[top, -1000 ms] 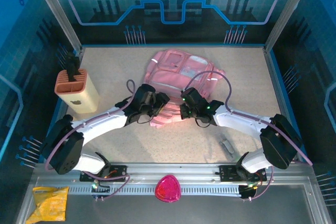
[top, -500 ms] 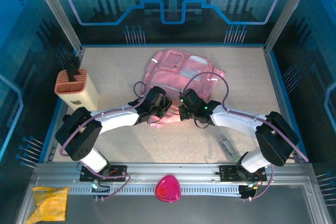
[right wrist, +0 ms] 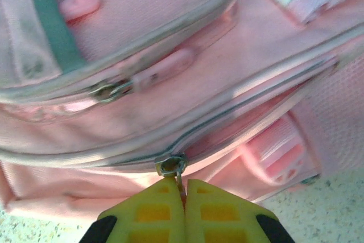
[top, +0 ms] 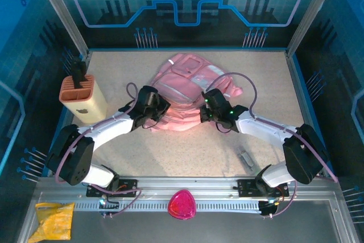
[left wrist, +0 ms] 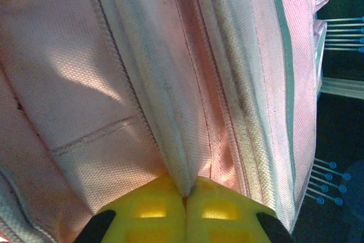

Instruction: Pack the student bag

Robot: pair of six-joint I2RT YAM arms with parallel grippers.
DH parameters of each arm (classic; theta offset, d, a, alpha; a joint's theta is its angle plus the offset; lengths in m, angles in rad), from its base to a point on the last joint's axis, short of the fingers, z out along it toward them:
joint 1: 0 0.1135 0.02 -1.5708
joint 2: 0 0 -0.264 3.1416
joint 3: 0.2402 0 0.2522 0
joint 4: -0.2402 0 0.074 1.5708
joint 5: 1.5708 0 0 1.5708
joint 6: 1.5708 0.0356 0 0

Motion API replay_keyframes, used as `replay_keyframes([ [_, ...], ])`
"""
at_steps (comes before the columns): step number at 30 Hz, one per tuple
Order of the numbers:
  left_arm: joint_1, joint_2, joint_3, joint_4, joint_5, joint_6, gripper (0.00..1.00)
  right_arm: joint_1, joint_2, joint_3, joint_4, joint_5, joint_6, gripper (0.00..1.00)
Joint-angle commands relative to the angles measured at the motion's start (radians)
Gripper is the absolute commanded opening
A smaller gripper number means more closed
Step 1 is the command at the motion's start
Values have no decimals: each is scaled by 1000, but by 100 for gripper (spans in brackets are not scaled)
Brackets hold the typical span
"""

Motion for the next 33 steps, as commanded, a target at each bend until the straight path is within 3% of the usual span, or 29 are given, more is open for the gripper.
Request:
replay_keyframes([
  [1, 92, -37, -11, -95, -83, 115, 0, -91, 11, -5, -90, 95, -34, 0],
  [7, 141, -42, 3, -127, -52, 184, 0, -144, 76, 66, -76, 86, -54, 0],
  [13, 156, -46, 15, -142, -27, 233, 0, -170, 81, 98, -90, -35, -33, 0],
  [16, 156, -48, 23, -131, 14, 264, 0, -165, 41, 86, -88, -131, -1, 16],
  [20, 140, -80, 35, -165, 8, 299, 20, -165, 7, 91, -79, -259, 62, 36],
  [24, 91, -122, 59, -250, -71, 340, 45, -165, 42, 150, -78, -379, 119, 48],
  [26, 59, -138, 74, -288, -116, 359, 52, -166, 79, 181, -60, -437, 139, 53],
  [29, -16, -163, 76, -308, -202, 364, 63, -167, 166, 266, -94, -480, 144, 57],
  [33, -104, -156, 103, -353, -293, 381, 76, -165, 262, 352, -128, -474, 134, 55],
])
